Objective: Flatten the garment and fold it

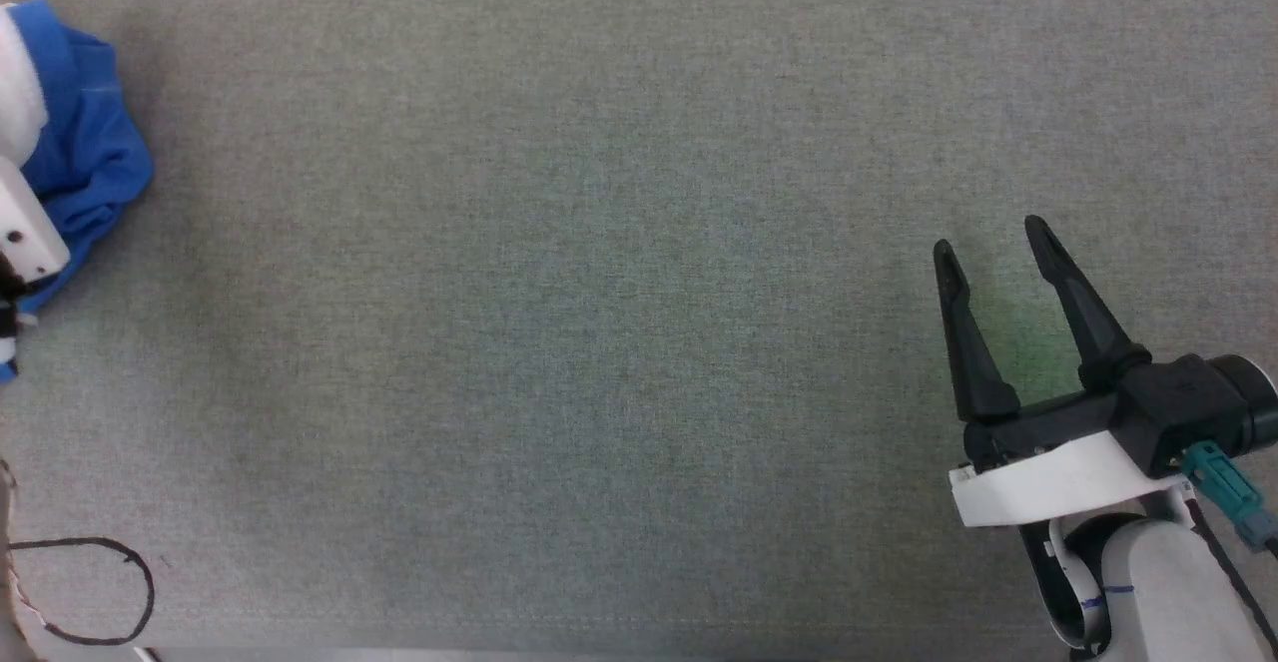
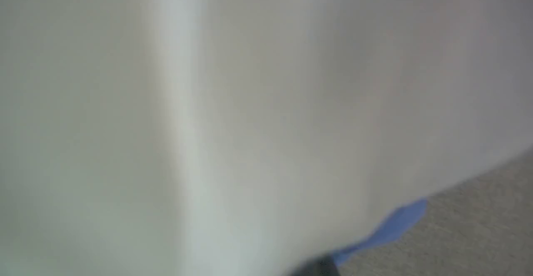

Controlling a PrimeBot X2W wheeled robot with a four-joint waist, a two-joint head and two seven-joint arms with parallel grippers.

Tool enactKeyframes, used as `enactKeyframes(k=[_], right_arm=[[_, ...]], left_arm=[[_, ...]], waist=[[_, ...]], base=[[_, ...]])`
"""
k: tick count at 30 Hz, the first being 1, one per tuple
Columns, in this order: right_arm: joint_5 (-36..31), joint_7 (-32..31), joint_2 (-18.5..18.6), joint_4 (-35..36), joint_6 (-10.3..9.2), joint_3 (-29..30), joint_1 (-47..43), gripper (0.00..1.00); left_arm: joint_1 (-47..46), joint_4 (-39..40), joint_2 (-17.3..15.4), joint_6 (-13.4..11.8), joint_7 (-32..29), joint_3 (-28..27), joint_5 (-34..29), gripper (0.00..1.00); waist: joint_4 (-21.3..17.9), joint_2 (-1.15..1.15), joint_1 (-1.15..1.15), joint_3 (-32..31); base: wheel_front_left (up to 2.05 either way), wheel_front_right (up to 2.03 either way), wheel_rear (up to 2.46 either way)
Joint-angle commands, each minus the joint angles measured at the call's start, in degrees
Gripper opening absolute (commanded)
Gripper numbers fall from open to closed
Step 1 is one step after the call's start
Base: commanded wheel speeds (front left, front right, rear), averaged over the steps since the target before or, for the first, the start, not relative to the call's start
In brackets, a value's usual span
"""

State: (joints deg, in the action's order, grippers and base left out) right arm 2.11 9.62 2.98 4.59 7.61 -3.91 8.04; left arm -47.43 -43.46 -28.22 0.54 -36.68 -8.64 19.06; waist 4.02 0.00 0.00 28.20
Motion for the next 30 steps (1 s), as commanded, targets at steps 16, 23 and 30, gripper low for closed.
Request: enactKeyframes(k=[16, 23, 30], right_arm=[[3.0, 2.1, -0.1, -2.9, -0.12, -1.4, -0.3, 1.0], [6.4, 3.3, -0.1, -4.5, -0.12, -1.5, -2.7, 1.0], [7.0, 3.6, -0.1, -4.9, -0.12, -0.5, -5.6, 1.0]], left_arm=[[-5.0, -4.8, -4.7, 0.7, 13.2, 4.5, -3.1, 0.0], [-9.9, -5.2, -1.6, 4.6, 29.5, 6.9, -3.0, 0.0], [-11.8, -2.4, 5.7, 5.5, 39.0, 11.3, -3.7, 0.0]], waist=[[1.1, 0.0, 0.0, -10.1], [1.3, 0.0, 0.0, -17.6], [-0.4, 0.0, 0.0, -22.9]], base=[[0.0, 0.0, 0.0], [0.0, 0.0, 0.0], [0.0, 0.0, 0.0]])
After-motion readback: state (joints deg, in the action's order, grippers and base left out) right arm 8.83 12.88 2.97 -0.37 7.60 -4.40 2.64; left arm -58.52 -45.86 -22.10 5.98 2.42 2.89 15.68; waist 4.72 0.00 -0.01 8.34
